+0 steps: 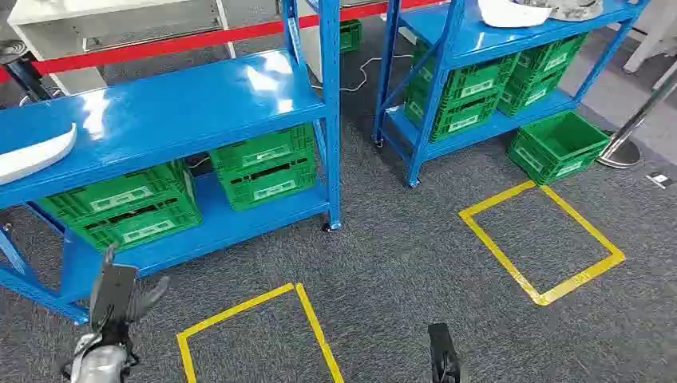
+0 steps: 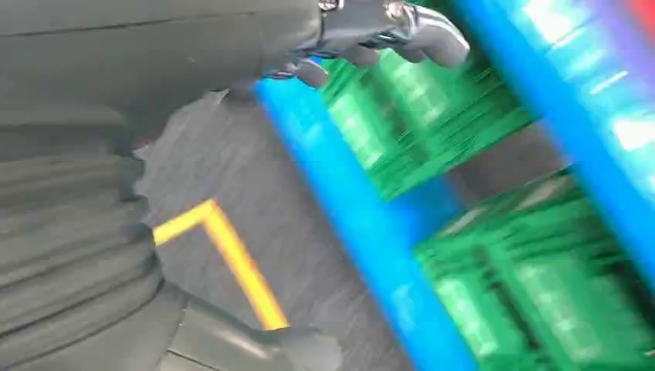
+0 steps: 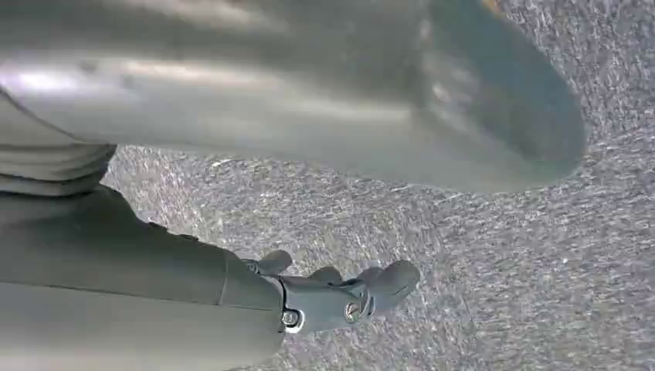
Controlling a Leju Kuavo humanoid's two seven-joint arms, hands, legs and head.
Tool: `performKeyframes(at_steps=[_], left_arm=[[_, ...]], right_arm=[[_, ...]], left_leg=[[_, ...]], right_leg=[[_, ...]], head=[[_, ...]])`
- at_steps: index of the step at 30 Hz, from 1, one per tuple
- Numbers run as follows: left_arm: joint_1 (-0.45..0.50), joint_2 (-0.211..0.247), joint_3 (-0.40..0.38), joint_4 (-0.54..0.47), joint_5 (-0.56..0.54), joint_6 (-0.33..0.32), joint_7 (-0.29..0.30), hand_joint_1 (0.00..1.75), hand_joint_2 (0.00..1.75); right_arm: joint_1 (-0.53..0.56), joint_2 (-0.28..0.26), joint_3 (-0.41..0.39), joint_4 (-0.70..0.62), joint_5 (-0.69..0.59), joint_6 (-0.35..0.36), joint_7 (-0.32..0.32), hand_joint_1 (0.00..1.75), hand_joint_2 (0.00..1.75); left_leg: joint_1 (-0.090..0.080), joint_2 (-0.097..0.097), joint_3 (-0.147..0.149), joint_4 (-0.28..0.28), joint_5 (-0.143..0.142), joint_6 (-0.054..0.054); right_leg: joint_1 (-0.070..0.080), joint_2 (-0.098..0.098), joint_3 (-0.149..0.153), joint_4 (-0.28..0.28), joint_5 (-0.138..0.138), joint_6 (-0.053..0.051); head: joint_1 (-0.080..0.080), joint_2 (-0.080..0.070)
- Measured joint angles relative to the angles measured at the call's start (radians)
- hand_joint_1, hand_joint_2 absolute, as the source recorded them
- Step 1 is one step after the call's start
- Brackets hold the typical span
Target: Take the parts from the cabinet and place them on the table.
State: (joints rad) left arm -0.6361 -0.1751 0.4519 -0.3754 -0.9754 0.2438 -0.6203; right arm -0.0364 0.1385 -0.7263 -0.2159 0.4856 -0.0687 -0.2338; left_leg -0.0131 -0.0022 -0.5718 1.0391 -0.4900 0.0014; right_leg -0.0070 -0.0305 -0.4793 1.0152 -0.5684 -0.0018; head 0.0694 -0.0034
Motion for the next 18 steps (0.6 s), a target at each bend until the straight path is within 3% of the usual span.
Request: performKeyframes(at_steps=[4, 18], left_arm=[[-0.021, 0.001, -0.119, -0.070, 0.035, 0.048, -0.029, 0.00, 1.75], [-0.031, 0.011, -0.493, -0.272, 0.311, 0.191, -0.074, 0.00, 1.75]], right_arm=[[-0.001, 0.010, -0.025, 0.006, -0.006, 0.000, 0.000, 0.00, 0.00], [-0.005, 0.041, -0.092, 0.008, -0.045, -0.001, -0.017, 0.00, 0.00]], left_leg=[[0.000, 0.000, 0.000, 0.000, 0.000, 0.000], [0.000, 0.000, 0.000, 0.000, 0.000, 0.000]], right_leg=[[0.000, 0.000, 0.000, 0.000, 0.000, 0.000], [0.000, 0.000, 0.000, 0.000, 0.000, 0.000]], head=[[0.000, 0.000], [0.000, 0.000]])
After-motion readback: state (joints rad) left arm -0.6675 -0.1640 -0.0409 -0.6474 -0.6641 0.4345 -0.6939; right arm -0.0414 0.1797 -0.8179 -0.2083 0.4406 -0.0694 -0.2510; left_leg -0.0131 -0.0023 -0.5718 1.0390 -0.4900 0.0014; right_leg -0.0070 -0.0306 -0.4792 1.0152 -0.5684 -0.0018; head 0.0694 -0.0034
